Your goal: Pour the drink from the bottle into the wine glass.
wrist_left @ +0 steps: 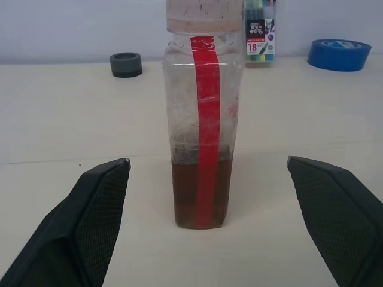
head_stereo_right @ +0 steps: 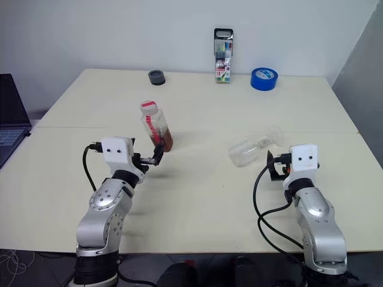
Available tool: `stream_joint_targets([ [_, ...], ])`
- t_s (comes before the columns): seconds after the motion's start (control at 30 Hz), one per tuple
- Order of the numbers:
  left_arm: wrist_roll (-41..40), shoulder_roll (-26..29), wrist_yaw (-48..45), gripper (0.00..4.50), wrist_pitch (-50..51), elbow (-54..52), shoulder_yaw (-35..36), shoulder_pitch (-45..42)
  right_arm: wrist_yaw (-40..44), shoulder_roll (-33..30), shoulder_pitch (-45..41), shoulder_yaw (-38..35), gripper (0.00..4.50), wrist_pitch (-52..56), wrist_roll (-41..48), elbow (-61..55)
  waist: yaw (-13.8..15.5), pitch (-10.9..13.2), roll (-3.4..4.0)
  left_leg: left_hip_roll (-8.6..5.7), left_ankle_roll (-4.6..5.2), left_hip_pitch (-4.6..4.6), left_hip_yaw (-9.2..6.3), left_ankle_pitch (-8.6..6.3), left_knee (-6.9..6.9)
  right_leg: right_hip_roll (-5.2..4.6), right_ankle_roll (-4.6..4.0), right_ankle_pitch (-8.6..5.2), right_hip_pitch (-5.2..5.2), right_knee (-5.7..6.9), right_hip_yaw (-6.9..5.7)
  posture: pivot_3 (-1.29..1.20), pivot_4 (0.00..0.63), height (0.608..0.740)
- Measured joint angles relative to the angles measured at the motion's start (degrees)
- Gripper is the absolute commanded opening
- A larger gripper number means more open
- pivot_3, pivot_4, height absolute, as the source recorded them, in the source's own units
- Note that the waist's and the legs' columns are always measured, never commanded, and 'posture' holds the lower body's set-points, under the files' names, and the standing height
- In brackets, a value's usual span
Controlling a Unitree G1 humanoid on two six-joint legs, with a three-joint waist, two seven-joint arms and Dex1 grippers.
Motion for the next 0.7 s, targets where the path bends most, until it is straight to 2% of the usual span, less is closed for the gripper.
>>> stream_joint_targets([
  [0.7, 0.2, 0.2, 0.1, 4.48, -0.1, 0.2, 0.6, 1.8, 1.2, -0.6, 0.1, 0.2, 4.50, 0.0, 0.0, 0.0, 0.0, 0.0, 0.00, 0.00, 0.00, 0.00, 0.00, 0.00, 0.00, 0.00, 0.00, 0.00, 0.00, 0.00, 0.00, 0.00, 0.150, 0.740],
])
